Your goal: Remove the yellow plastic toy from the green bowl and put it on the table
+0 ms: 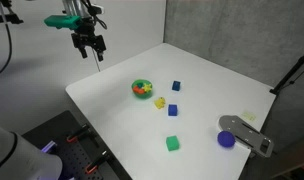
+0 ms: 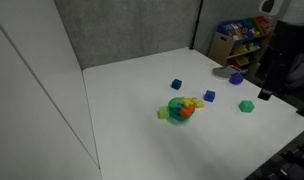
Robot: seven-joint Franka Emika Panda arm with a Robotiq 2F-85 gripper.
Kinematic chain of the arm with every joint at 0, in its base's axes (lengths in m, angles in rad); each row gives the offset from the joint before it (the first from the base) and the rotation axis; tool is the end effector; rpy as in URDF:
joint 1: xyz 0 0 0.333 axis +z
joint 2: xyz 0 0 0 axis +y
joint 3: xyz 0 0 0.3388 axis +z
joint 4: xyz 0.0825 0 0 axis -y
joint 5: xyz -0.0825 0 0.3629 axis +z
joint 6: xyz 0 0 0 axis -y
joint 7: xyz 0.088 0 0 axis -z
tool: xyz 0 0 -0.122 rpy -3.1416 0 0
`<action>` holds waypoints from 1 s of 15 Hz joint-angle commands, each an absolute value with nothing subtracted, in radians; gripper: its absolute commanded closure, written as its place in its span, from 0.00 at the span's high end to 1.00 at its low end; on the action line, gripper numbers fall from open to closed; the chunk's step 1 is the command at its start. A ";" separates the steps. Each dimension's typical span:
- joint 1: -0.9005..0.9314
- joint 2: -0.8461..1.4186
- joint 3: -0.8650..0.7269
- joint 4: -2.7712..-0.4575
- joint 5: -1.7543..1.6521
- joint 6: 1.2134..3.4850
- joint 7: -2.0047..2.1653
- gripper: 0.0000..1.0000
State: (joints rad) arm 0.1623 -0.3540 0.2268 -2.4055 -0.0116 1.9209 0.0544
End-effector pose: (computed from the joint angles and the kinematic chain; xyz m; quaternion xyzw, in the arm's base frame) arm 0.3619 0.1513 0.4488 0.9838 0.1590 -0.0584 0.0580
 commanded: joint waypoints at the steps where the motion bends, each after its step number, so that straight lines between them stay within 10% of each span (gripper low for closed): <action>1: 0.173 -0.353 0.217 -2.403 -0.015 1.919 0.058 1.00; 15: 0.133 -0.136 0.180 -2.258 -0.017 2.095 0.097 1.00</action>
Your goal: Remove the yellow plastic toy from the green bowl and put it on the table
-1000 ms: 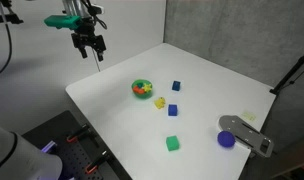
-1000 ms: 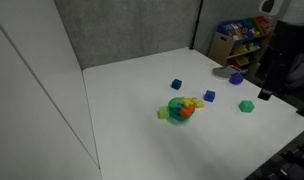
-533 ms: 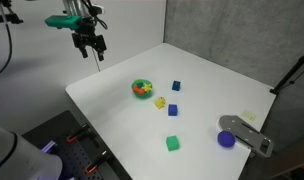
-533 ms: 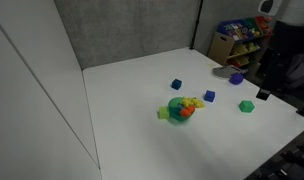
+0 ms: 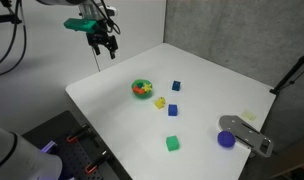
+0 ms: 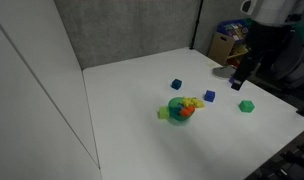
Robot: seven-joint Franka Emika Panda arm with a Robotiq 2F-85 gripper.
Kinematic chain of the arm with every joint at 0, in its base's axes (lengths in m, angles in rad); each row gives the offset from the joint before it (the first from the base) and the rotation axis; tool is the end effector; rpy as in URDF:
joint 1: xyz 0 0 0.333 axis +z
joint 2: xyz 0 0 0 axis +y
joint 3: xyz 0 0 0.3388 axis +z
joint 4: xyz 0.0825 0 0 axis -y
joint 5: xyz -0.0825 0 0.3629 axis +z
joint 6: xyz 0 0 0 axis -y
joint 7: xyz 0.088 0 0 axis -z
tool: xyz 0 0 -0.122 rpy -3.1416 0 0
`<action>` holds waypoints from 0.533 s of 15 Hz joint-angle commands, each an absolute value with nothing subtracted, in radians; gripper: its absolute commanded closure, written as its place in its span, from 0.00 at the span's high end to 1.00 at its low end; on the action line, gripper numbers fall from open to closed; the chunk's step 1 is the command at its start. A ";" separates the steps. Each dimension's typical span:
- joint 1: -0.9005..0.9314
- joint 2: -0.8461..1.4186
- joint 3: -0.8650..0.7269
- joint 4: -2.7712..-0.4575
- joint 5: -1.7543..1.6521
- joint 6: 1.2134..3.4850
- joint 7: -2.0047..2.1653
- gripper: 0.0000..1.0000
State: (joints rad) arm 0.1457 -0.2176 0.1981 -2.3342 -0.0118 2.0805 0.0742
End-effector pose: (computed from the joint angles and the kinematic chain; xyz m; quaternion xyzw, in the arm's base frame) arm 0.4178 0.1513 0.4368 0.9903 0.1346 -0.0143 0.0299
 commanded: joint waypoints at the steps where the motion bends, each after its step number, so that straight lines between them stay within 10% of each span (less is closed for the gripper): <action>1: 0.128 -0.113 0.173 -2.242 -0.019 2.106 0.099 1.00; 8: 0.102 0.111 0.122 -2.105 -0.043 2.199 0.112 1.00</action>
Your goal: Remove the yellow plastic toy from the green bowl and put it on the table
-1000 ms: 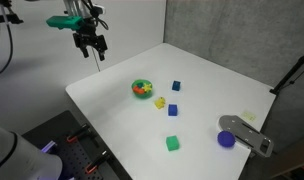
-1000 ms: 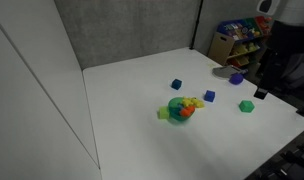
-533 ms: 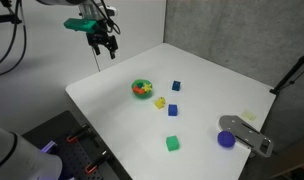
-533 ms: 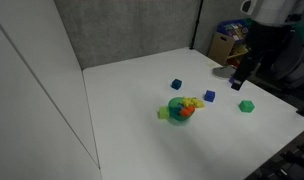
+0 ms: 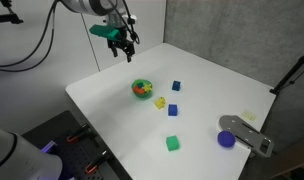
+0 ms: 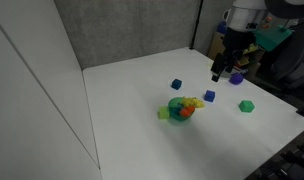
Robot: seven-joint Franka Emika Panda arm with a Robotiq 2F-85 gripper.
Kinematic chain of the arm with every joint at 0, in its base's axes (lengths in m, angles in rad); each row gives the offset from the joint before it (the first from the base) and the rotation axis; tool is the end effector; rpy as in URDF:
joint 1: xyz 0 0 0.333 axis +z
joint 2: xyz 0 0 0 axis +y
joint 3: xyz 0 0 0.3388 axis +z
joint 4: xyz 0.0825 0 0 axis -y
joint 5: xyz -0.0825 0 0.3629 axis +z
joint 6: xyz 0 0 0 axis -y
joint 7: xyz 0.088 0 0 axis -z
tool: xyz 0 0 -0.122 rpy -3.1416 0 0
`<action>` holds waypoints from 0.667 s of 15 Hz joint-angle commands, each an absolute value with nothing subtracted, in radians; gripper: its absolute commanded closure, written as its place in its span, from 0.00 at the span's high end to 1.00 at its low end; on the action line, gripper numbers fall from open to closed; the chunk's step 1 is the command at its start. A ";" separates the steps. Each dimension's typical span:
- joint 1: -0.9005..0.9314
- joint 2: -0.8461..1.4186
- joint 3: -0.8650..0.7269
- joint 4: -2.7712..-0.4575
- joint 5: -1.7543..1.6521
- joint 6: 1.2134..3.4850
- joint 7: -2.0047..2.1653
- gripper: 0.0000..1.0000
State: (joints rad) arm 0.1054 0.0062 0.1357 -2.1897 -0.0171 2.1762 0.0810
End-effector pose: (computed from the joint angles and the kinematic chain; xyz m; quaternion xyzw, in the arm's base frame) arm 0.4981 0.1215 0.4021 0.9963 0.0849 -0.0086 0.0081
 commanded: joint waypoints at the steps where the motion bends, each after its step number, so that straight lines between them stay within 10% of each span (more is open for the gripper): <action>1: 0.103 0.151 0.115 -2.081 -0.052 2.213 0.114 1.00; 10: 0.131 0.466 0.064 -1.851 -0.088 2.328 0.117 1.00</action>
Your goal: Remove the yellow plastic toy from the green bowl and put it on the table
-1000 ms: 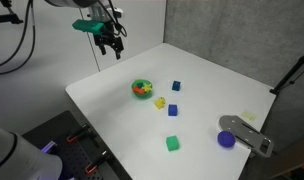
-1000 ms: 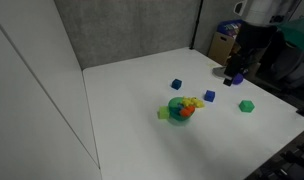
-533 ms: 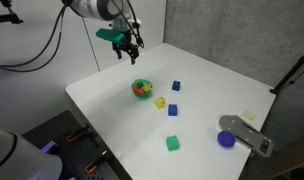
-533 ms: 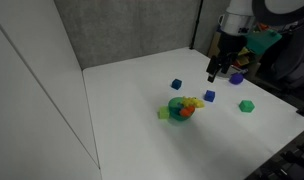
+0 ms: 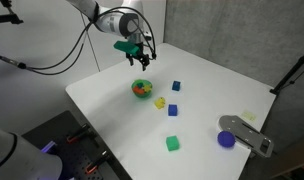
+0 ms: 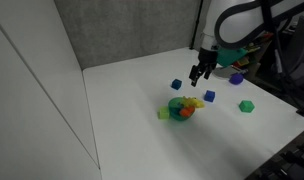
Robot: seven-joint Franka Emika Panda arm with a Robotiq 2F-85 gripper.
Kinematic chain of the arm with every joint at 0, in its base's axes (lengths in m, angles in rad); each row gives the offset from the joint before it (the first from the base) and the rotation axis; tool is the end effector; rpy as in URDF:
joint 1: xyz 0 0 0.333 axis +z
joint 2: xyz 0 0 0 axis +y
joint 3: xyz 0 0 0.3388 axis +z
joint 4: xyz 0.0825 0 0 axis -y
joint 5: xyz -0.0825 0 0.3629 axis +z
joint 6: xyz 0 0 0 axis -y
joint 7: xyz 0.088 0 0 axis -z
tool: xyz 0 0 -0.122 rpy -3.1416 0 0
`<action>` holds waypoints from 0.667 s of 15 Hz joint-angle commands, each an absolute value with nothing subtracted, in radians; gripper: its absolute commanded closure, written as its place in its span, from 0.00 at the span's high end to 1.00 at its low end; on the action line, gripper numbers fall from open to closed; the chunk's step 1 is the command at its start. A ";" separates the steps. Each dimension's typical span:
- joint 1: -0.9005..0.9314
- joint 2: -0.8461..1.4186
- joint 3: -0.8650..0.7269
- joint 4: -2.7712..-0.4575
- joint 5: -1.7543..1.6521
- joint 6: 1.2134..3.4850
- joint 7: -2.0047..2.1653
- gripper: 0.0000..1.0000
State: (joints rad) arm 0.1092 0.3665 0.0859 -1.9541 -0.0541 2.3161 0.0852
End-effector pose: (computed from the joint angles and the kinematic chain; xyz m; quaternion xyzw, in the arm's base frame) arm 0.5970 0.1135 0.3111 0.9975 0.0705 -0.0007 0.0046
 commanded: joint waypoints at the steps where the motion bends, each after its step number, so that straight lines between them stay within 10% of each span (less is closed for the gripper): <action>1: 0.138 0.500 0.056 -1.825 -0.096 2.333 0.122 1.00; 10: 0.209 0.743 -0.024 -1.630 -0.183 2.323 0.180 1.00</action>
State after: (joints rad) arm 0.1850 0.6708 0.0011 -1.7122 -0.1483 2.3396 0.1471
